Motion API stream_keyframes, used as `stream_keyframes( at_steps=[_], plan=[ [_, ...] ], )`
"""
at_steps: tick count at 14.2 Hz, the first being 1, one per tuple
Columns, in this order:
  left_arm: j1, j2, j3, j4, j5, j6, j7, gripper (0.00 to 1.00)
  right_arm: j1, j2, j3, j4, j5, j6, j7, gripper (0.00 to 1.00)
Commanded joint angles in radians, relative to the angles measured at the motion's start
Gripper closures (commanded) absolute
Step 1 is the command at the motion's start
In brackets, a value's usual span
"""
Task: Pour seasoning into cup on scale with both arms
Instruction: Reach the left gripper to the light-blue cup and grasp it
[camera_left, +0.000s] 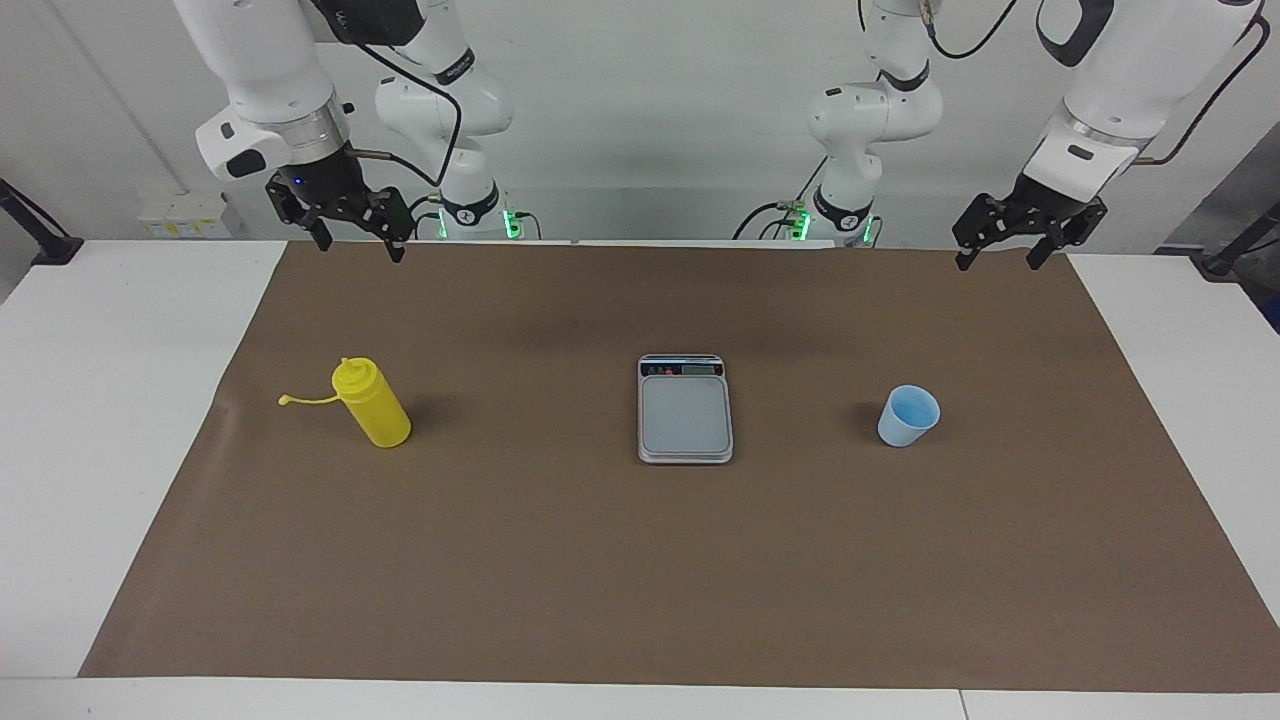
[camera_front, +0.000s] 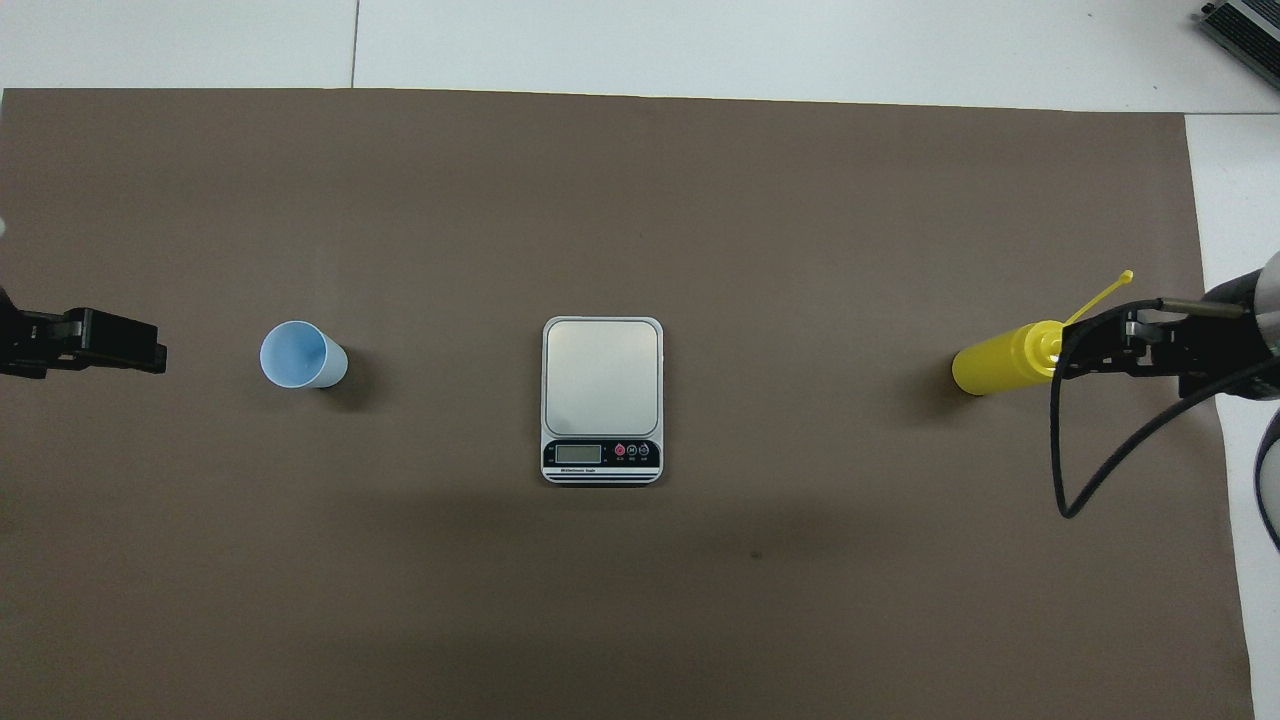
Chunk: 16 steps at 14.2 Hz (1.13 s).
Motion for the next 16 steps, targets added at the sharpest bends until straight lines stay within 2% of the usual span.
stream_keyframes(
  at_steps=[1,6,10,16],
  plan=[
    [-0.008,-0.008,0.007,0.006,0.016,-0.014,0.016,0.00,-0.017,-0.016,0.010,-0.016,0.023,0.027,-0.055,0.00],
    [-0.005,-0.013,0.008,-0.006,0.016,-0.017,0.018,0.00,-0.020,-0.016,0.007,-0.019,0.023,0.035,-0.057,0.00],
    [-0.002,-0.033,0.007,-0.061,0.010,0.038,0.019,0.00,-0.020,-0.016,0.005,-0.023,0.023,0.037,-0.057,0.00],
    [0.020,-0.010,0.014,-0.272,0.007,0.293,0.016,0.00,-0.022,-0.016,0.002,-0.024,0.023,0.038,-0.057,0.00]
  ],
)
